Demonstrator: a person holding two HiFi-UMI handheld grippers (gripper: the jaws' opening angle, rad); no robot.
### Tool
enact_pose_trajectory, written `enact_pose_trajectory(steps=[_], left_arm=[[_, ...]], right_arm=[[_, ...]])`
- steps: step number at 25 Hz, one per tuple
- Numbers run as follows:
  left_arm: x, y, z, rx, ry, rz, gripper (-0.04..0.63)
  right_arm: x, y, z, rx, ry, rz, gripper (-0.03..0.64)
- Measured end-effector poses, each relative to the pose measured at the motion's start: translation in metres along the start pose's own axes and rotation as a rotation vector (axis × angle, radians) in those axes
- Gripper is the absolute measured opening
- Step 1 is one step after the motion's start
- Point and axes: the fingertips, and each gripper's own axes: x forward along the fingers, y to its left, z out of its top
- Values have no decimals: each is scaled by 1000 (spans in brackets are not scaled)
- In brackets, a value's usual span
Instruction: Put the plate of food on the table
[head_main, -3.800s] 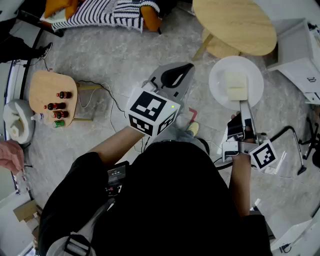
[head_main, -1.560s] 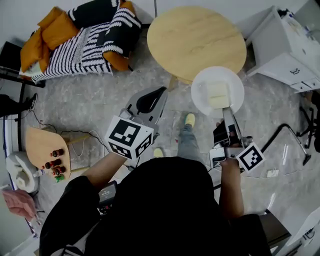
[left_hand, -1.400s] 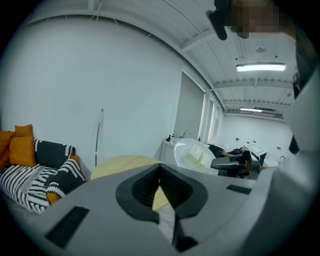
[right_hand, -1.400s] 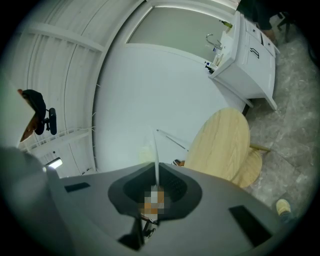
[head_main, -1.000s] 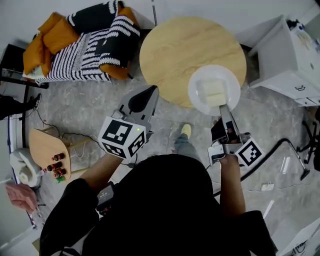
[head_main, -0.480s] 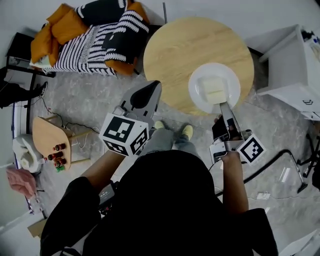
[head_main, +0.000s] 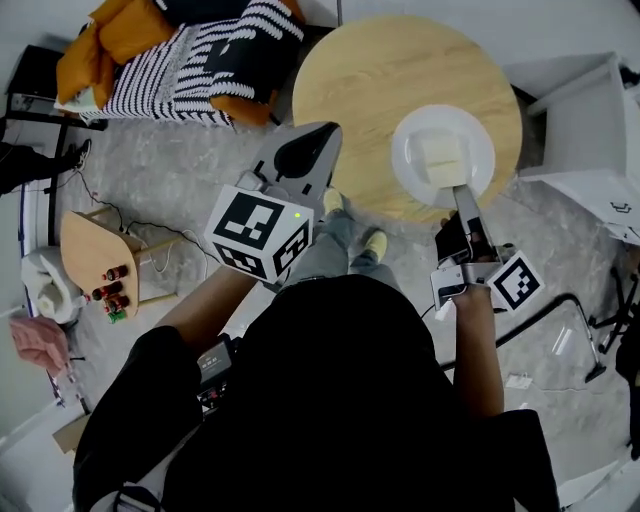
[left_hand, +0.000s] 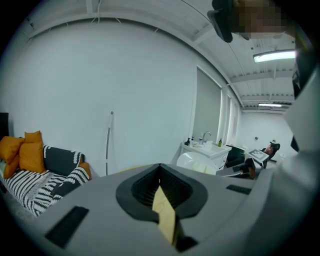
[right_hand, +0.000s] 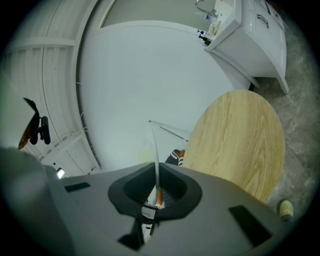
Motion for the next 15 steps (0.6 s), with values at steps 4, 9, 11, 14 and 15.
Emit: enact_pose_trajectory(steps=[4,9,11,14,15], left_arm=[[3,0,3,-2,-9,-7,6],[17,4,-1,-11,5,-23,5],[20,4,-4,-22,15,-32,5],[25,6,-12,-38,31,-35,6],[29,7,-14,-43,35,-35,6]], right_arm=[[0,-3,0,-11,16,-20,23],[1,-16,-2,6,20,-70,23],[-1,-20,-3,8,27,-89,22],[-3,-30,-4,0,38,-120,22],[-3,-34,-4,6,37,-129,23]])
